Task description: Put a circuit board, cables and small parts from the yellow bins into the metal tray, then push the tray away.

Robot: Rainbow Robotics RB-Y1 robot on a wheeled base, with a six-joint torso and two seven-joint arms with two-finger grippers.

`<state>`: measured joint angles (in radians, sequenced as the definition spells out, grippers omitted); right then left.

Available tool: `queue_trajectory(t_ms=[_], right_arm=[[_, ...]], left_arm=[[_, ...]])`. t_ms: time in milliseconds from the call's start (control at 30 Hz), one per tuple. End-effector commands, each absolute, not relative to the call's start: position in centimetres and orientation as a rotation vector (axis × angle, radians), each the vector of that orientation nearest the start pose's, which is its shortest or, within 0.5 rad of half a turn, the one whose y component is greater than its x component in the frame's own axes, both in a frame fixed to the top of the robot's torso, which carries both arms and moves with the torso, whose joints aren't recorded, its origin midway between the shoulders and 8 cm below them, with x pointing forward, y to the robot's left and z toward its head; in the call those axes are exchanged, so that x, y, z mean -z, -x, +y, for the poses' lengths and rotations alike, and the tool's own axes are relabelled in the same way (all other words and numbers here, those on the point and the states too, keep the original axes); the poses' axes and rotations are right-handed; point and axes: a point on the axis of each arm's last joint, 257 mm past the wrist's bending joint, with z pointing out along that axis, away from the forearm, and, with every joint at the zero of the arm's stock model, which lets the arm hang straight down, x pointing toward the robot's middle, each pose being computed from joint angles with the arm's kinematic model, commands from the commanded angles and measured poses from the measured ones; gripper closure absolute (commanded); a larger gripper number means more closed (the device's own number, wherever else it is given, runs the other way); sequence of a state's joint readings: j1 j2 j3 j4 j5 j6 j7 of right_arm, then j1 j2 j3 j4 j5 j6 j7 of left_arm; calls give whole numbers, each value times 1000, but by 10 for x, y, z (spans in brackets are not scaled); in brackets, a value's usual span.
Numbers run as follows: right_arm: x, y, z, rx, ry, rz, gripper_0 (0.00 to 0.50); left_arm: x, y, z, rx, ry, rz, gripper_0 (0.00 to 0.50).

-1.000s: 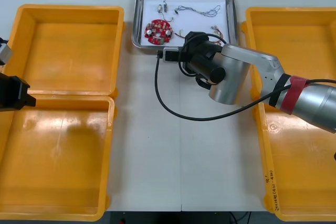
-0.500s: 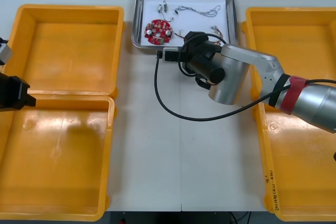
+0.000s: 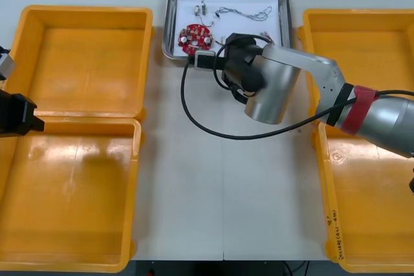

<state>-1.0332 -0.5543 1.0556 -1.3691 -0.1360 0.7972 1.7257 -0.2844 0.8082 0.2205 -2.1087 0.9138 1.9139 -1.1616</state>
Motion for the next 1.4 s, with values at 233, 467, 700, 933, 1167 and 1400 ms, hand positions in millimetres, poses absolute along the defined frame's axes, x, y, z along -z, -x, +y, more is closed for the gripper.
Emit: queue_trajectory(t_ms=[233,467,700,933,1167,1400], right_arm=[[113,-581,-5,625,1443,1530,0],[107,-527,-27,569,1406,1674,0],[97,-485,-73,531,1300,1841,0],[92,-454,-134,480,1037,2046,0],[97,-434,-188,365,755,2222,0],[104,-418,-248,207,464,2384,0]], left_arm=[[141,-390,361,-5,-52,2680,0],[141,-390,361,-5,-52,2680,0],[141,-390,361,-5,-52,2680,0],[141,-390,361,-5,-52,2680,0],[141,-390,361,-5,-52,2680,0],[141,-390,361,-5,-52,2680,0]])
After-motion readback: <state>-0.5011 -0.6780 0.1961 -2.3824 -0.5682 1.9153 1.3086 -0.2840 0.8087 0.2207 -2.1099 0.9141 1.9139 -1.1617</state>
